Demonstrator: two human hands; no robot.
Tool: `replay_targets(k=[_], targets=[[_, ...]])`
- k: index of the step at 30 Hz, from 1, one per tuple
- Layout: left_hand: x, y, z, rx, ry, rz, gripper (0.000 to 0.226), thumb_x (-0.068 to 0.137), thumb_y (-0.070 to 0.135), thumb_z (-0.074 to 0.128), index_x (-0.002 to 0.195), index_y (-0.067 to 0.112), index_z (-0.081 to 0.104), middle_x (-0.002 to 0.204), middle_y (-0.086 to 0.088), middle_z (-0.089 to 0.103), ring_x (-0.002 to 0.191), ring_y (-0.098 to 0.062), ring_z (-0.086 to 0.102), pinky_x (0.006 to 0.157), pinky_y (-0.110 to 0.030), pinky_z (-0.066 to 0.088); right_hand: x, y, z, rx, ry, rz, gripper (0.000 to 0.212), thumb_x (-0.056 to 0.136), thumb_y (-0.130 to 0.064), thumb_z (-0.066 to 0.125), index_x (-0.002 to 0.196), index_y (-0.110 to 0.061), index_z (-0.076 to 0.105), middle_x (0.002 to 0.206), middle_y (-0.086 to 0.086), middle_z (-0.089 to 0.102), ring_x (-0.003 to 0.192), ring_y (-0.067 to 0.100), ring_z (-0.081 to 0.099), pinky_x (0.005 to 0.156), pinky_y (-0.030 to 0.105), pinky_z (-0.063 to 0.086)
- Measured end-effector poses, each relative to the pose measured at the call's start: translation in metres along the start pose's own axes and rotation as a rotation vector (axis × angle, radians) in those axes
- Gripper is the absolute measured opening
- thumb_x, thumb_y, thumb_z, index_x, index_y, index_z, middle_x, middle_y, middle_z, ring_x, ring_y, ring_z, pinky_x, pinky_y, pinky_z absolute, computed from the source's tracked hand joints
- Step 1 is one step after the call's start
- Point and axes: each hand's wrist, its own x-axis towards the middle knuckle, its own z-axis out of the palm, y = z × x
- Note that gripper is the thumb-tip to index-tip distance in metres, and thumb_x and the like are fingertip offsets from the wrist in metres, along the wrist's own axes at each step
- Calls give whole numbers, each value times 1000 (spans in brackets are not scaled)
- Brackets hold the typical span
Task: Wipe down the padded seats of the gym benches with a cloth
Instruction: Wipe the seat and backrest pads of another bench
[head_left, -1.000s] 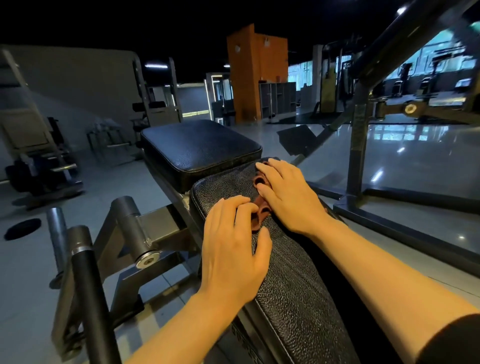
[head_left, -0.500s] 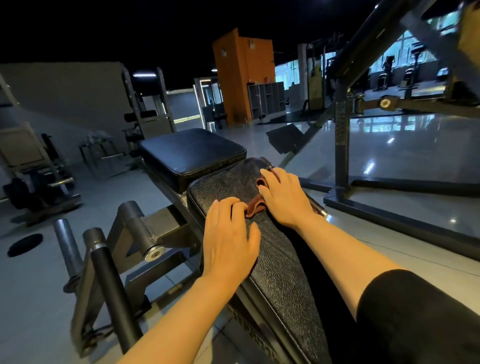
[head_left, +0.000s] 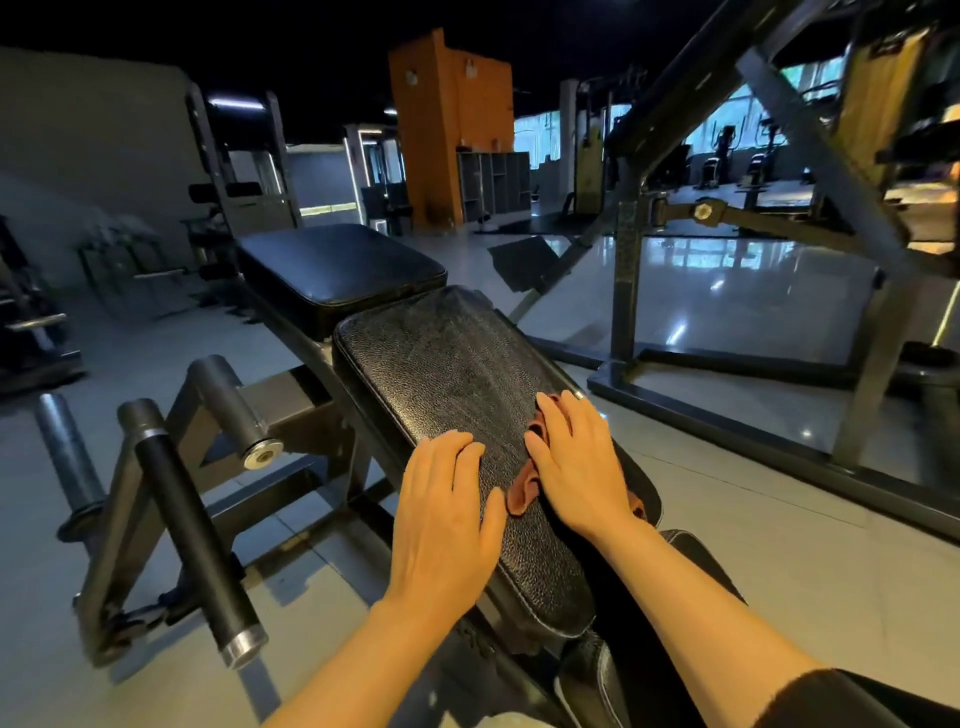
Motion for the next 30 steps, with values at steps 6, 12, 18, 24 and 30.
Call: replay_targets(k=[6,12,18,24,30], targets=[[3,-27,-20,-86,59,-159,43,84,9,54,127,4,51,127,-8,52,120,-22,46,105,-39,37,6,-63,16,-26,-34,-121,70,92,-60,16,153,-26,23,160,7,16,148,28,4,119,46,-1],[3,-28,-15,-92,102,-191,43,86,-7,57,128,-1,53,127,-12,53,121,-22,46,104,-42,42,14,-82,19,17,-58,-194,51,104,-42,24,153,-27,23,162,5,11,149,25,-3,119,42,-5],[-10,-14,-10,-77,55,-62,40,88,12,56,127,2,56,126,-10,53,118,-24,49,103,-39,40,-2,-53,17,128,-42,-206,56,100,-48,21,150,-27,33,161,2,17,150,22,1,122,42,5],[-46,11,9,-23,-37,-10,44,88,28,51,128,12,52,133,-5,49,130,-24,43,114,-56,22,-30,-15,10,112,-37,-117,66,93,-55,13,150,-27,32,161,0,16,149,21,1,121,37,7],[-75,32,25,-78,-105,-2,49,87,31,45,133,15,43,141,-4,41,140,-21,31,115,-57,17,-57,34,3,81,-30,13,70,91,-58,12,150,-24,32,160,3,18,149,20,4,122,34,4]])
